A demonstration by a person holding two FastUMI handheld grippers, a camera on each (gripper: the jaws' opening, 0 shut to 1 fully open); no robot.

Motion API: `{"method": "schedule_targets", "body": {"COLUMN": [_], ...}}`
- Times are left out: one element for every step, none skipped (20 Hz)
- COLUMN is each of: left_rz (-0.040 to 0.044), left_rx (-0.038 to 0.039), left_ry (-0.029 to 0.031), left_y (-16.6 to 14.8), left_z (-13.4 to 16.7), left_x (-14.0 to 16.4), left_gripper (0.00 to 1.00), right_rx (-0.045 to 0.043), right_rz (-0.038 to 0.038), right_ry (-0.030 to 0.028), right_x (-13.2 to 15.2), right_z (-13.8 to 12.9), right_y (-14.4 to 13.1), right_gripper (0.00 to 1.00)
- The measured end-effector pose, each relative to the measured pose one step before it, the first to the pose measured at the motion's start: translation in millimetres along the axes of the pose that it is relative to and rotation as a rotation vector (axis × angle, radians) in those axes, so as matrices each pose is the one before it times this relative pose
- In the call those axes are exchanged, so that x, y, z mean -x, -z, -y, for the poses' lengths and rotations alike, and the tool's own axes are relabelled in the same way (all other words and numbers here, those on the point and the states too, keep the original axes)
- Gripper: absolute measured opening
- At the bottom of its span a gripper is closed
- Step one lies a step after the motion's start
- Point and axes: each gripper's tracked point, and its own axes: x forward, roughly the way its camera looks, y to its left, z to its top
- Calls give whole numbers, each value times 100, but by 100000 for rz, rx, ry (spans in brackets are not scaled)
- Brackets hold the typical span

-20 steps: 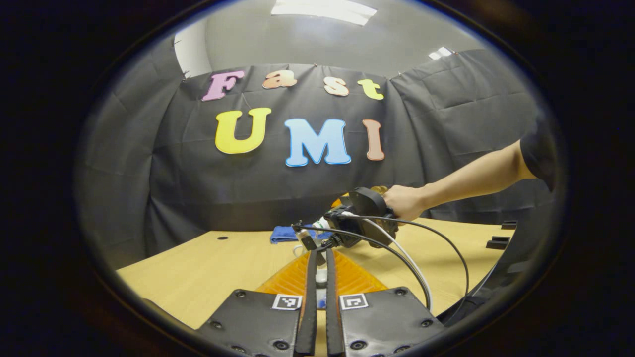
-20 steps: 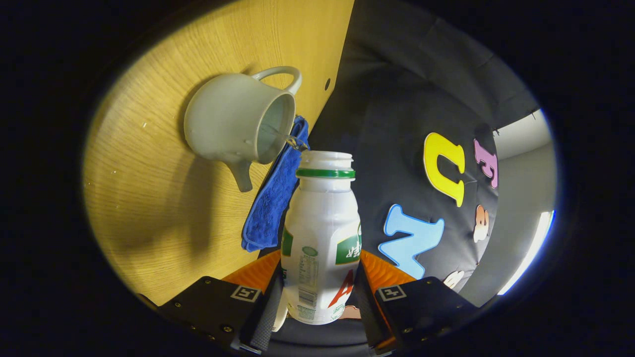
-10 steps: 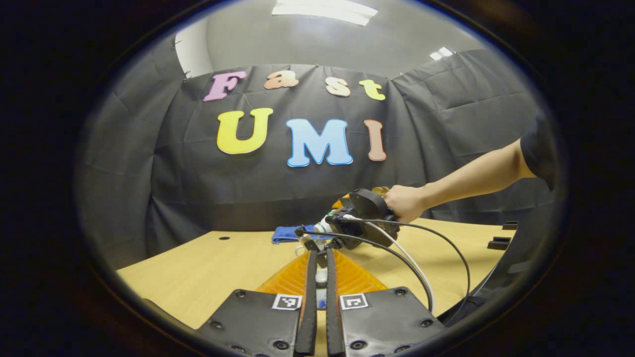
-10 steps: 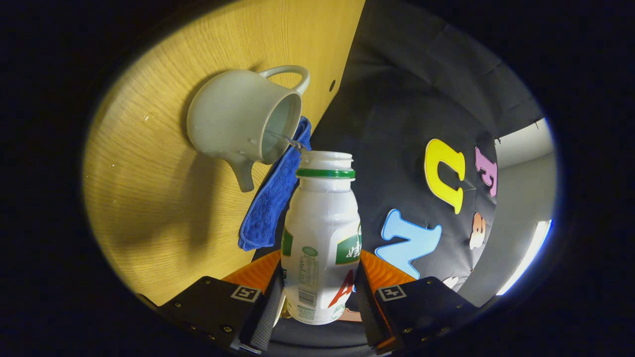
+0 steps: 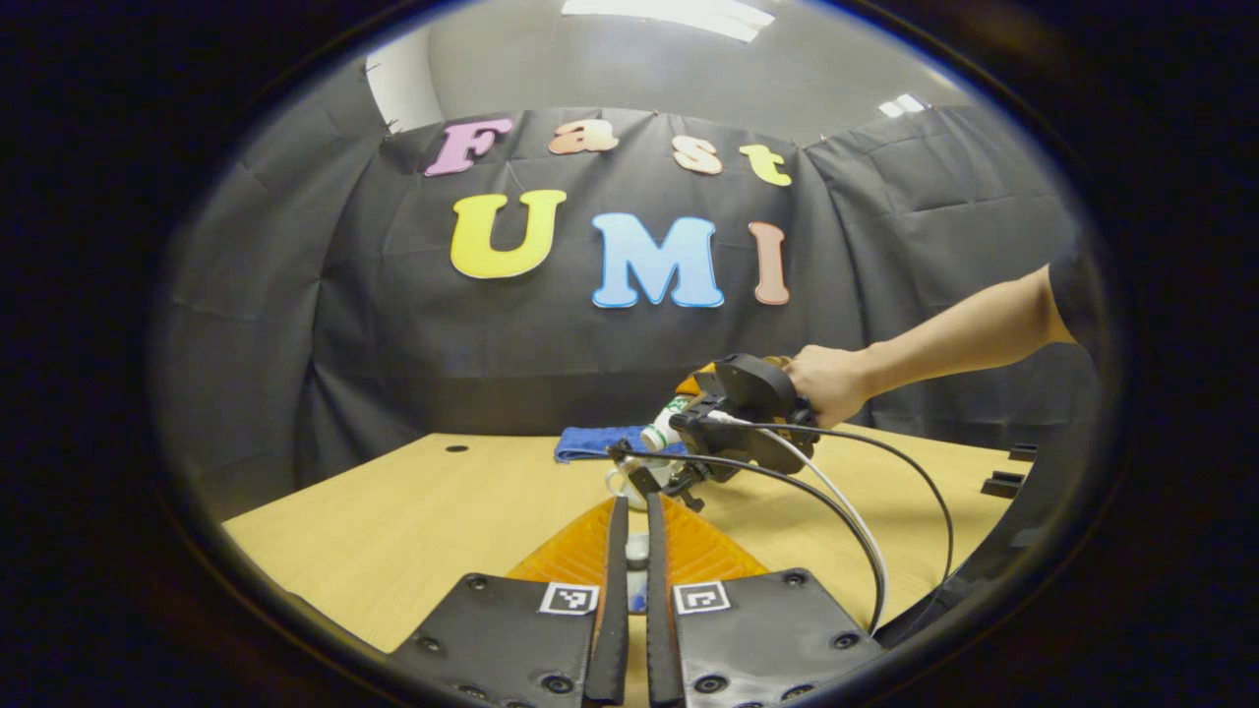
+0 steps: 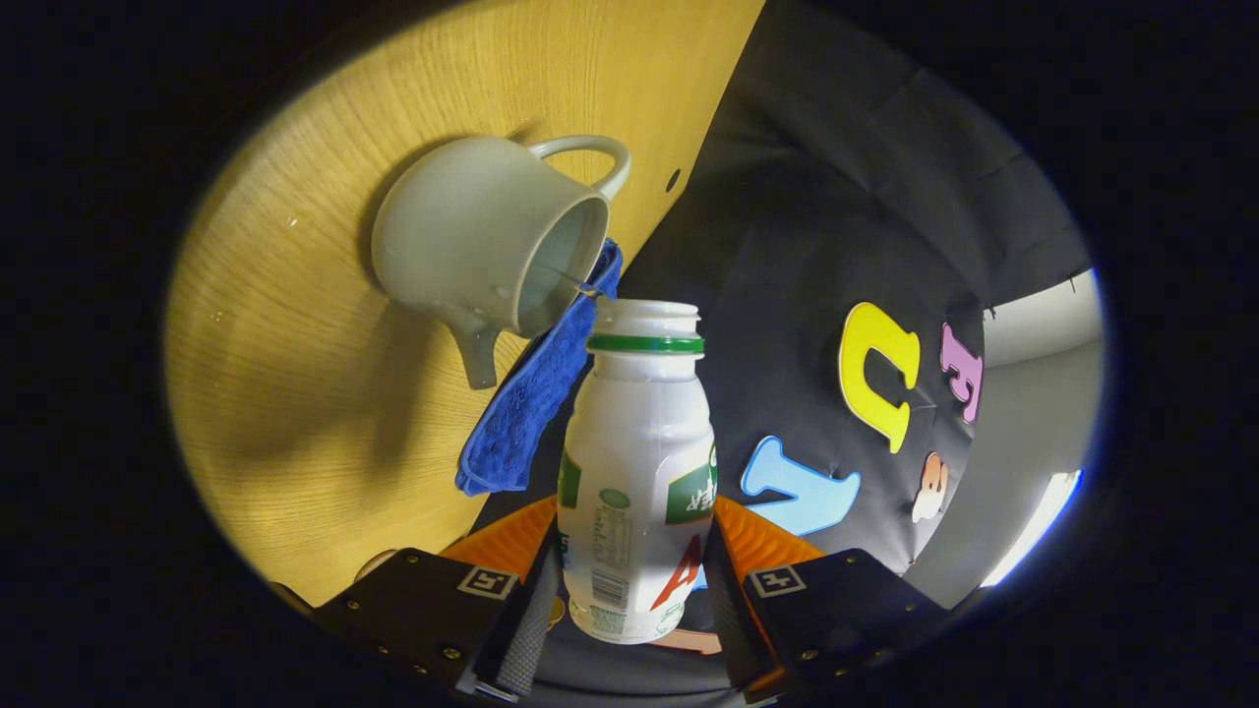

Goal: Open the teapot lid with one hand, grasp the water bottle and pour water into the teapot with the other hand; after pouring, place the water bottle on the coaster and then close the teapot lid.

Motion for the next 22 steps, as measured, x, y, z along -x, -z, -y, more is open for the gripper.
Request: {"method": "schedule_targets", "body": {"left_rz": [-336,181,271,302,-8,274,-160,-30,11,148,341,608,676,615,300,74,-51,-407,-96,362,679,549], "left_rx": [519,498,227,-293,-250,185,400,-46,-637,-566,-109,-13,-403,-316,193,1009,1076,485,-45,-382,-527,-330], "left_ry": [-928,-1013,-1028,-1276,-786,-253,168,464,-138,-393,-229,-103,-384,-689,-564,-308,23,-80,-352,-74,-111,9], "left_y": [-12,-25,-136,-158,-124,7,92,53,6,-100,-184,-221,-287,-208,34,39,98,40,17,-154,-315,-209], "left_z": [-496,-490,-519,-358,-278,-14,92,202,-28,-151,-93,-131,-201,-259,-364,-245,-108,-140,-136,-26,81,32], "left_x": [-30,-55,156,153,-74,-4,-23,-2,118,40,-39,65,138,149,106,-54,-70,-40,-28,80,101,106], "left_gripper": [18,18,18,18,18,18,18,18,18,18,18,18,18,18,18,18,18,18,18,18,18,18], "right_rx": [1027,1243,898,537,503,229,179,332,456,392,352,221,507,878,388,-1145,-680,478,-749,-1939,-344,1039], "right_rz": [-50,-123,222,-113,-282,-320,108,944,265,125,206,320,389,287,-186,-548,114,797,161,-304,209,36], "right_ry": [609,669,766,549,689,365,340,489,558,390,360,-57,-22,367,565,-494,-1787,912,2411,-1824,-1192,1836], "right_x": [-20,27,-14,-94,-107,-6,57,-76,26,-5,93,-3,0,-79,-77,36,43,59,19,-28,-183,-8], "right_z": [228,134,172,53,129,52,172,107,69,58,122,-59,56,93,193,-243,-372,264,486,-652,-177,468], "right_y": [-31,98,-10,165,72,121,-41,-278,-180,17,-166,-1,-95,44,81,57,-91,-54,-21,116,-110,21], "right_gripper": [70,71,71,71,71,70,71,71,71,71,70,71,71,71,71,71,71,71,71,70,70,71]}}
